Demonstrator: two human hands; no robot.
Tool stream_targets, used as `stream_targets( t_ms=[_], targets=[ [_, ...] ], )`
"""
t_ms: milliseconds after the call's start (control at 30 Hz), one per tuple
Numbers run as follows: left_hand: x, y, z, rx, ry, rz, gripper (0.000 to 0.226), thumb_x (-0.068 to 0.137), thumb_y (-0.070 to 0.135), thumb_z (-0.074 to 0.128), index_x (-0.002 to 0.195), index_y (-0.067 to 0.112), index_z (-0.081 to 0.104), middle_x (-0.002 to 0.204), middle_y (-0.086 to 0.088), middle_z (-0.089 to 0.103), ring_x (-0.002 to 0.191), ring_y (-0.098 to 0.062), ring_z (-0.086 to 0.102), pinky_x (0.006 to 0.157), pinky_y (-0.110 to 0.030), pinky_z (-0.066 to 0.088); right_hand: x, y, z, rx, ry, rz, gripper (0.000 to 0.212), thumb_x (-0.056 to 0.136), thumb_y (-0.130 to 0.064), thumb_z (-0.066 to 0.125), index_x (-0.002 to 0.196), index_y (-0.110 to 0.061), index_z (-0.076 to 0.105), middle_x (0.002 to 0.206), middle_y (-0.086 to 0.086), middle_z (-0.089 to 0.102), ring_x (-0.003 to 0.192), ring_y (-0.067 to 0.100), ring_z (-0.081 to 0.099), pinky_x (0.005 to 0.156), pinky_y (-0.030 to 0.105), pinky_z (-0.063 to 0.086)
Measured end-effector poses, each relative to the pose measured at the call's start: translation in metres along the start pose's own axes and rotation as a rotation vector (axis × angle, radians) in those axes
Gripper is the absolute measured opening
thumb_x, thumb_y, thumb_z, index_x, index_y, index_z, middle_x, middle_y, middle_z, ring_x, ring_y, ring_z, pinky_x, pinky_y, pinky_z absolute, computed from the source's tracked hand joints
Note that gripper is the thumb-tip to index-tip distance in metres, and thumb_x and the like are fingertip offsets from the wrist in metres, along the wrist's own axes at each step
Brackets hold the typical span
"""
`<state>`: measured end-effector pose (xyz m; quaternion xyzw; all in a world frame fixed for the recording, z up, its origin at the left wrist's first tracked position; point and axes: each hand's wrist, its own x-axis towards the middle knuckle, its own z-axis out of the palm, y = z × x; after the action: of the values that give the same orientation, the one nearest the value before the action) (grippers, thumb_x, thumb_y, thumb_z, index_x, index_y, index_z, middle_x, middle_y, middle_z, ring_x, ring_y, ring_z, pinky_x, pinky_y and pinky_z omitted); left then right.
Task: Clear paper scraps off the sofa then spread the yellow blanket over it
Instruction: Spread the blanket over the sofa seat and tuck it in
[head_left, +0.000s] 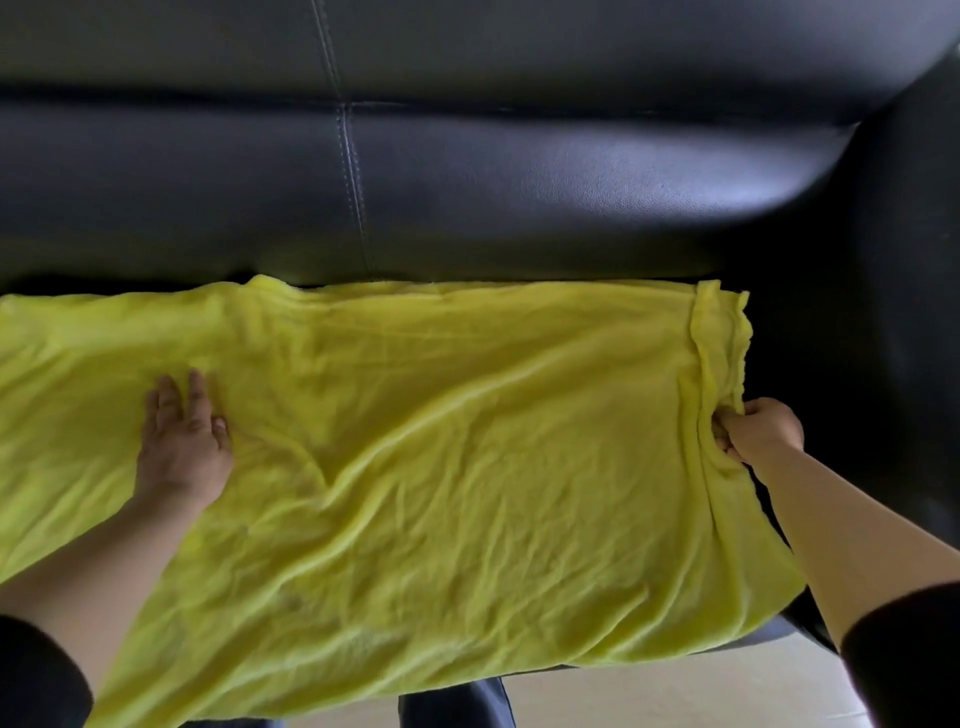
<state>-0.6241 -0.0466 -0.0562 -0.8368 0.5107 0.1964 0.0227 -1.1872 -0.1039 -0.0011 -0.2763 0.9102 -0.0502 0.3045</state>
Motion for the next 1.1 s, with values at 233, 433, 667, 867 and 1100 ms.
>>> stream_targets(
  t_ms=[233, 433, 667, 867, 1100],
  targets=[
    [-0.001, 0.003, 0.005, -0.072, 0.006, -0.021, 0.061, 0.097, 0.007, 0.041, 0.145, -0.013, 0.009, 0.155, -0.030, 0.008, 0.145, -0.042, 0.007, 0.120, -0.044, 0.008, 0.003, 0.009, -0.013, -0.054, 0.082, -0.005, 0.017, 0.091, -0.020, 0.057, 0.089, -0.005, 0.063, 0.077, 0.010, 0.058, 0.065, 0.024, 0.054, 0.059, 0.030, 0.044],
    [0.001, -0.001, 0.005, -0.073, 0.016, -0.015, 0.061, 0.097, 0.008, 0.041, 0.145, -0.014, 0.009, 0.155, -0.031, 0.008, 0.145, -0.042, 0.007, 0.120, -0.045, 0.008, -0.002, 0.014, -0.020, -0.157, 0.229, -0.027, 0.031, 0.095, -0.013, 0.046, 0.123, 0.001, 0.046, 0.109, 0.027, 0.056, 0.096, 0.043, 0.057, 0.073, 0.044, 0.047],
    [0.000, 0.001, 0.005, -0.072, -0.002, -0.021, 0.063, 0.099, 0.013, 0.041, 0.146, -0.011, 0.007, 0.155, -0.029, 0.006, 0.145, -0.041, 0.005, 0.120, -0.045, 0.007, -0.006, 0.011, -0.016, -0.134, 0.012, 0.000, 0.026, 0.088, -0.033, 0.064, 0.092, -0.008, 0.057, 0.073, 0.005, 0.053, 0.067, 0.024, 0.053, 0.067, 0.037, 0.046],
    [0.003, 0.000, 0.004, -0.062, -0.030, -0.030, 0.066, 0.099, 0.017, 0.041, 0.147, -0.009, 0.005, 0.157, -0.027, 0.003, 0.146, -0.039, 0.003, 0.120, -0.044, 0.005, 0.000, 0.020, -0.020, -0.118, 0.152, -0.054, 0.017, 0.087, -0.024, 0.066, 0.085, -0.008, 0.060, 0.071, 0.008, 0.056, 0.063, 0.026, 0.052, 0.066, 0.037, 0.047],
    [0.003, -0.002, 0.006, -0.043, -0.026, -0.014, 0.068, 0.099, 0.019, 0.042, 0.147, -0.009, 0.004, 0.157, -0.026, 0.002, 0.146, -0.039, 0.003, 0.120, -0.044, 0.005, 0.002, 0.023, -0.013, -0.178, 0.259, -0.019, 0.014, 0.093, -0.001, 0.045, 0.086, 0.000, 0.058, 0.086, 0.020, 0.057, 0.079, 0.037, 0.055, 0.075, 0.044, 0.048]
  ],
)
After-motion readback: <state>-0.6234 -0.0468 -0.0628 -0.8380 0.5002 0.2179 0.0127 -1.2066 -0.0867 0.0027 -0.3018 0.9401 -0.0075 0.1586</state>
